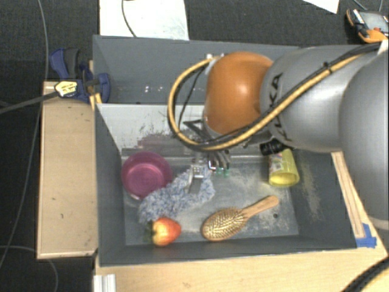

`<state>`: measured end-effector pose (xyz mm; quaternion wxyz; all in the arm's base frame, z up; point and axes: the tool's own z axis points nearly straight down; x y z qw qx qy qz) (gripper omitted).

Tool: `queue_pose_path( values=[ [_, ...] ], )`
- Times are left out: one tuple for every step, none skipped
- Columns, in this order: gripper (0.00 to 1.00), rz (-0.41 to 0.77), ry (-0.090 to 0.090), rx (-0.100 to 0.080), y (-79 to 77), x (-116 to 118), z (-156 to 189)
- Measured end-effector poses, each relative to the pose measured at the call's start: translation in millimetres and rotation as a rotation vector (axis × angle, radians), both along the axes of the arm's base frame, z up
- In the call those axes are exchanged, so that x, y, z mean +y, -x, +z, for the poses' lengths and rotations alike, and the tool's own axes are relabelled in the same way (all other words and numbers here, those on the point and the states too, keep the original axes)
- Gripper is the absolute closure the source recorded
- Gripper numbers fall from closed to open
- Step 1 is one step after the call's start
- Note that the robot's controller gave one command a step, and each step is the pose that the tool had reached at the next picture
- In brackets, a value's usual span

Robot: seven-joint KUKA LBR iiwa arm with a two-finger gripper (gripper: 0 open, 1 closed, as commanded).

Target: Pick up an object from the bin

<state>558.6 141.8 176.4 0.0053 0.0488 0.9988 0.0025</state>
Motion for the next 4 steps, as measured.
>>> queue_pose_path(
  values=[
    [0.0, -0.002, -0.001, -0.004, -0.4, -3.1, 28.9],
    [0.0, -0.124, -0.006, -0.012, 54.0, -6.9, 116.5],
    [0.0, -0.089, -0.003, -0.005, 21.0, 12.9, 18.8],
    [0.0, -0.118, -0.005, -0.009, 39.5, 17.6, 22.1]
  ],
)
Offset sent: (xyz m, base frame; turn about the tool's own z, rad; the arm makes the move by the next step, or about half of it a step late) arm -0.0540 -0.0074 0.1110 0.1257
